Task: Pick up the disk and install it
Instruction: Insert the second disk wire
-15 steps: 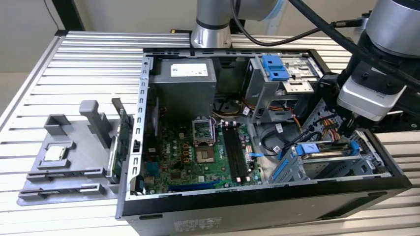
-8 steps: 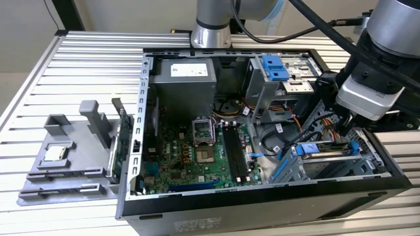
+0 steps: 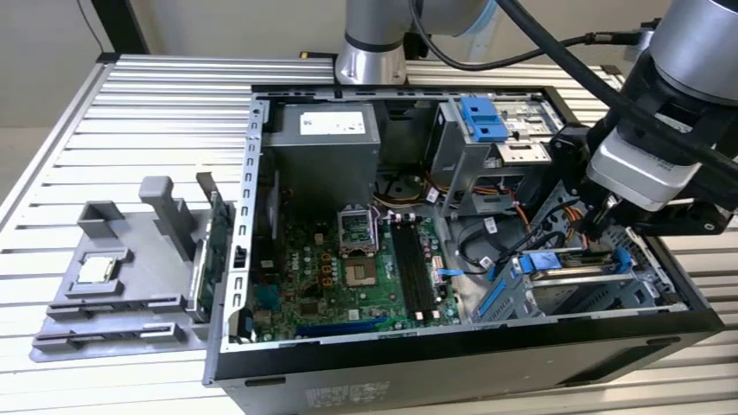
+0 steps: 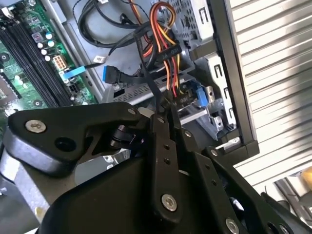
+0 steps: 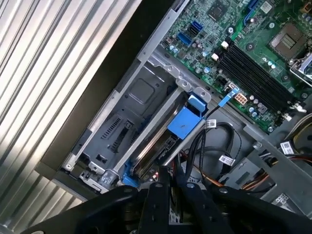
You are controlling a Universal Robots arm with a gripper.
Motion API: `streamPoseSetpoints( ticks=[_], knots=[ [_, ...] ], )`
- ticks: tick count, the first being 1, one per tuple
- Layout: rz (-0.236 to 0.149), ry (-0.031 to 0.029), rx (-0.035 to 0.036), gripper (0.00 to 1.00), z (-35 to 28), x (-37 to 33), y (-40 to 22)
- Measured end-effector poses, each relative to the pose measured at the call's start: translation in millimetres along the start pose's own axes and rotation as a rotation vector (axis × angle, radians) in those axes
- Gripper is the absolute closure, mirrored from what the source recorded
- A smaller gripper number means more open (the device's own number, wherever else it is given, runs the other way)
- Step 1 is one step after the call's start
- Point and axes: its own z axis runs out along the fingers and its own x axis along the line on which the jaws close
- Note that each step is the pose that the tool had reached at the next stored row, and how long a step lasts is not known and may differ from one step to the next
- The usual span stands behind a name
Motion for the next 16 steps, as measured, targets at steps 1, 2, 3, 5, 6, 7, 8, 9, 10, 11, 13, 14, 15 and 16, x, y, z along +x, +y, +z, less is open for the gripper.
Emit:
streamPoseSetpoints(
  ticks=[1, 2, 3, 5, 6, 7, 8, 9, 10, 11, 13, 14, 15, 16],
  knots=[
    [0.013, 0.0023, -0.0007, 1.0, 0.0, 0.1, 0.0],
    [0.027, 0.0049, -0.0015, 1.0, 0.0, 0.1, -0.1],
    [0.042, 0.0075, -0.0022, 1.0, 0.0, 0.1, -0.1],
    [0.065, 0.0098, -0.0053, 1.0, 0.0, 0.1, 0.1],
    [0.074, 0.0083, -0.0089, 1.0, -0.1, 0.2, 0.1],
    [0.079, 0.0015, -0.0171, 1.0, -0.2, 0.3, 0.4],
    [0.083, -0.0083, -0.0286, 1.0, -0.2, 0.4, 0.6],
    [0.087, -0.0165, -0.0374, 1.0, -0.2, 0.2, 0.8],
    [0.091, -0.0226, -0.0435, 1.0, -0.3, 0.1, 0.9],
    [0.096, -0.0285, -0.0471, 1.0, -0.3, -0.2, 1.4],
    [0.104, -0.0423, -0.046, 1.0, -0.6, -0.9, 2.3],
    [0.11, -0.0505, -0.0403, 1.0, -0.7, -1.3, 2.7],
    [0.117, -0.0583, -0.0344, 1.0, -0.7, -1.5, 3.0],
    [0.127, -0.0652, -0.0288, 1.0, -0.7, -1.5, 3.1]
  ],
)
